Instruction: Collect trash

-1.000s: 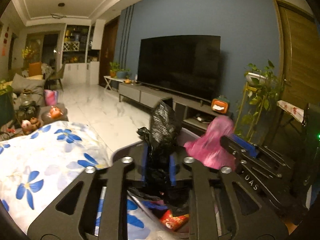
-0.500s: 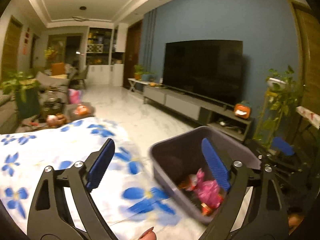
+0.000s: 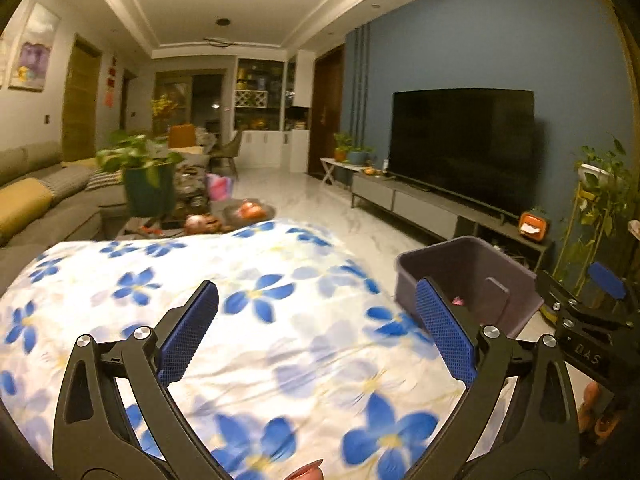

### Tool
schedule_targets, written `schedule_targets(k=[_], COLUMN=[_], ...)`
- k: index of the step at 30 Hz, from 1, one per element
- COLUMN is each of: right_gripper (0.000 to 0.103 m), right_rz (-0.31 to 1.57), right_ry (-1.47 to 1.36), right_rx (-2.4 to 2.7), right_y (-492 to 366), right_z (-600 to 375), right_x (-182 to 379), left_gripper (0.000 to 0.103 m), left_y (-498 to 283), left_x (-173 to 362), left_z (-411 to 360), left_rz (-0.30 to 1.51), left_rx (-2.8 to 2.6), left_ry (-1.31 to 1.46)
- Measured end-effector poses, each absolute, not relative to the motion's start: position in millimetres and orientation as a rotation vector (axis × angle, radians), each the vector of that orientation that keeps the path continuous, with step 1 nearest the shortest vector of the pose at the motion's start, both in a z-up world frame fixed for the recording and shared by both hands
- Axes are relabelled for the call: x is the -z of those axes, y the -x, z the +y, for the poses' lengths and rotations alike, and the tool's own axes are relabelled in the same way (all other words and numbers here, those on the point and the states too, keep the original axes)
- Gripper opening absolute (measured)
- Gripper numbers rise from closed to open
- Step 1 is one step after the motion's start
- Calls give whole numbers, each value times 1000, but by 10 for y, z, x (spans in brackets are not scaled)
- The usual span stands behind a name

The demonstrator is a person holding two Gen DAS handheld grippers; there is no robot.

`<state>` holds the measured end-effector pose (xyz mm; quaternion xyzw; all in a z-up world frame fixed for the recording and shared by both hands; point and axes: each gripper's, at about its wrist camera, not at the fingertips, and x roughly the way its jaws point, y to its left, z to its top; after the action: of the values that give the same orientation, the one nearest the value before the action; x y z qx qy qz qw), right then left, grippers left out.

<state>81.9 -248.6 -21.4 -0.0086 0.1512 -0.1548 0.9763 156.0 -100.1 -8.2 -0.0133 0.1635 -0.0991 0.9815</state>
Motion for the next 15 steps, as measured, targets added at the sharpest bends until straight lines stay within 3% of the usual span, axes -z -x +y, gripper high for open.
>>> schedule_targets(k=[15], right_gripper=[97], right_rz=[264], right_ry=[30], right_rx=[230], right_y=[-171], right_z=[-1792], right_x=[101], left_gripper=[97], left_y=[-759], left_x=[94], left_z=[-367], left_rz=[348], left_rx=[135], left_ry=[45])
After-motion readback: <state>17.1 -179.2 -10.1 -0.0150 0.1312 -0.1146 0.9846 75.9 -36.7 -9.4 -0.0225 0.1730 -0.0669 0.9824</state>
